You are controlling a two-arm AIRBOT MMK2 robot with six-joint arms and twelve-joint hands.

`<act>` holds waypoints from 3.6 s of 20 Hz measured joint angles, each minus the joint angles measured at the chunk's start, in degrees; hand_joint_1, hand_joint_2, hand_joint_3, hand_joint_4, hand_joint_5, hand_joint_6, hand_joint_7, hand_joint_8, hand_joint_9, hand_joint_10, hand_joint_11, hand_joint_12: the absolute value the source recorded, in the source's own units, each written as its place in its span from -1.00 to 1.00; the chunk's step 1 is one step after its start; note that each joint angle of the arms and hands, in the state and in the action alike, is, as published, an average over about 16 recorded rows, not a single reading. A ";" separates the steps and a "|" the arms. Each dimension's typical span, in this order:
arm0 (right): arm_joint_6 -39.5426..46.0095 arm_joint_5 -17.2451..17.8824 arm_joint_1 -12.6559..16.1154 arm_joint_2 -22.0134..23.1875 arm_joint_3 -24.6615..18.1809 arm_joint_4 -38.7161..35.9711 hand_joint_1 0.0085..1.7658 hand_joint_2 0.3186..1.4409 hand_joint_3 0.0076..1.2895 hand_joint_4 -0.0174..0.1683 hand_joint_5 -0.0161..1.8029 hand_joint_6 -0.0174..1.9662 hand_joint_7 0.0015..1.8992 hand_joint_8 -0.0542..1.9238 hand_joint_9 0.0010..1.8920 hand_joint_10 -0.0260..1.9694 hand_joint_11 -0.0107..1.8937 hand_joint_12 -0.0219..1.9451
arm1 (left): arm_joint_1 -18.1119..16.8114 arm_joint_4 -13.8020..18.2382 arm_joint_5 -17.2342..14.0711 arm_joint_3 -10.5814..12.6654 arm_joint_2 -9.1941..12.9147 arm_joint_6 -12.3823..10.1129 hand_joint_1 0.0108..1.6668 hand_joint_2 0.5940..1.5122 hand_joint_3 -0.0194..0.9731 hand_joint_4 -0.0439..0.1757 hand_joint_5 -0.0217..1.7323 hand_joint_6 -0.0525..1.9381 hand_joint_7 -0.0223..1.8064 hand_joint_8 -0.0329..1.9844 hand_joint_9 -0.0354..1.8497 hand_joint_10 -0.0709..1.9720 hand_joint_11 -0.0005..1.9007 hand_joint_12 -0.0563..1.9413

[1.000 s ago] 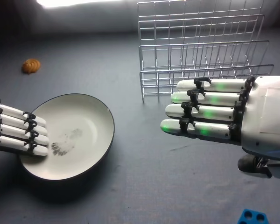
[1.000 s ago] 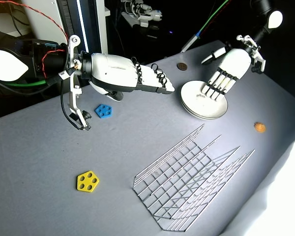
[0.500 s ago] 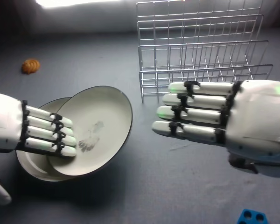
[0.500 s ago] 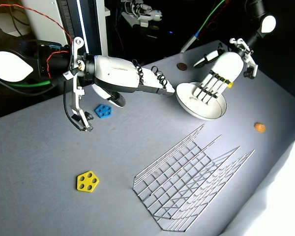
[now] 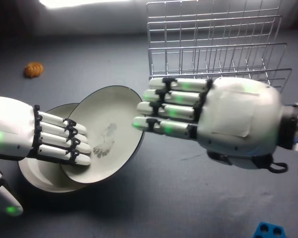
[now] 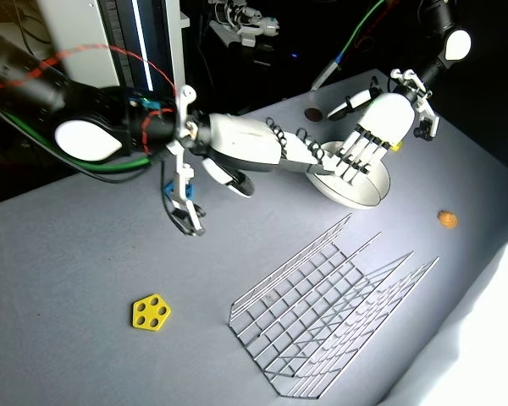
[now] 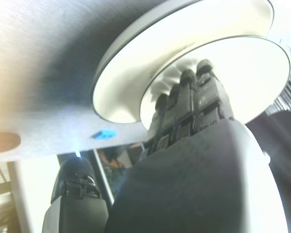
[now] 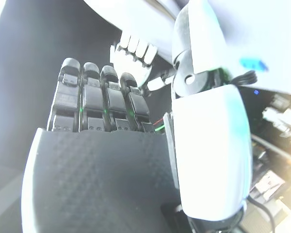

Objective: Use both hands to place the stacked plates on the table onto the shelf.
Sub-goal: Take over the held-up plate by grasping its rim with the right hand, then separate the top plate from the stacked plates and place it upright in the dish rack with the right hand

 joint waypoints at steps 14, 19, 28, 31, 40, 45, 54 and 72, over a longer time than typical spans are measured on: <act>-2.09 -0.04 2.38 -13.59 9.88 1.87 0.39 0.32 -0.98 -0.79 -0.96 -0.97 -0.99 -0.93 -0.98 -0.97 -0.97 -0.98 | -0.62 0.26 0.40 -0.44 -0.26 -0.79 -0.99 0.08 -0.93 -0.63 -0.95 -0.95 -0.99 -0.99 -0.94 -0.92 -0.98 -0.95; -2.34 -1.33 3.44 -18.03 13.32 1.87 0.37 0.39 -0.98 -0.79 -0.93 -0.97 -0.99 -0.93 -0.98 -0.97 -0.97 -0.94 | -0.68 0.33 0.40 -0.43 -0.28 -0.79 -0.99 0.08 -0.93 -0.63 -0.95 -0.95 -0.99 -0.99 -0.94 -0.92 -0.98 -0.95; -3.00 -3.20 4.45 -23.18 17.45 1.92 0.30 0.56 -0.98 -0.78 -0.71 -0.95 -0.78 -0.92 -0.81 -0.90 -0.95 -0.36 | -0.75 0.42 0.41 -0.43 -0.30 -0.79 -0.99 0.10 -0.93 -0.63 -0.96 -0.95 -0.99 -0.99 -0.94 -0.92 -0.98 -0.95; -3.22 -3.36 4.46 -23.97 18.15 1.96 0.29 0.58 -0.98 -0.80 -0.58 -0.91 -0.63 -0.91 -0.67 -0.85 -0.90 -0.09 | -0.75 0.42 0.40 -0.43 -0.30 -0.79 -0.99 0.11 -0.93 -0.63 -0.96 -0.95 -0.99 -0.99 -0.94 -0.92 -0.98 -0.95; -3.57 -1.76 4.40 -24.67 18.65 1.60 0.30 0.42 -0.99 -0.80 -0.22 -0.52 -0.20 -0.55 -0.17 -0.68 -0.54 0.42 | -1.11 0.76 0.40 -0.44 -0.30 -0.81 -1.00 0.11 -0.93 -0.64 -0.97 -0.93 -0.98 -0.99 -0.94 -0.92 -0.98 -0.95; -3.58 -0.56 4.27 -24.55 18.65 1.50 0.30 0.32 -0.99 -0.75 -0.15 -0.27 -0.12 -0.28 -0.01 -0.62 -0.35 0.41 | -2.26 1.06 0.38 -0.58 -0.01 -1.11 -1.00 0.12 -0.93 -0.63 -0.97 -0.93 -0.97 -0.98 -0.94 -0.92 -0.98 -0.95; -3.26 -0.18 4.32 -23.54 18.21 3.30 0.30 0.26 -0.99 -0.56 -0.12 -0.11 -0.09 -0.05 0.06 -0.55 -0.27 0.39 | -5.53 1.37 0.02 -1.17 2.92 -2.69 -1.00 0.12 -0.93 -0.62 -0.96 -0.94 -0.96 -0.98 -0.94 -0.92 -0.98 -0.95; -2.88 -5.28 10.31 -14.31 7.68 10.39 0.30 0.26 -0.99 -0.72 -0.04 0.07 -0.05 0.09 0.06 -0.38 -0.32 0.42 | -17.11 6.92 -1.27 -2.51 13.02 -13.26 -0.99 0.11 -0.93 -0.61 -0.95 -0.94 -0.96 -0.98 -0.94 -0.92 -0.98 -0.95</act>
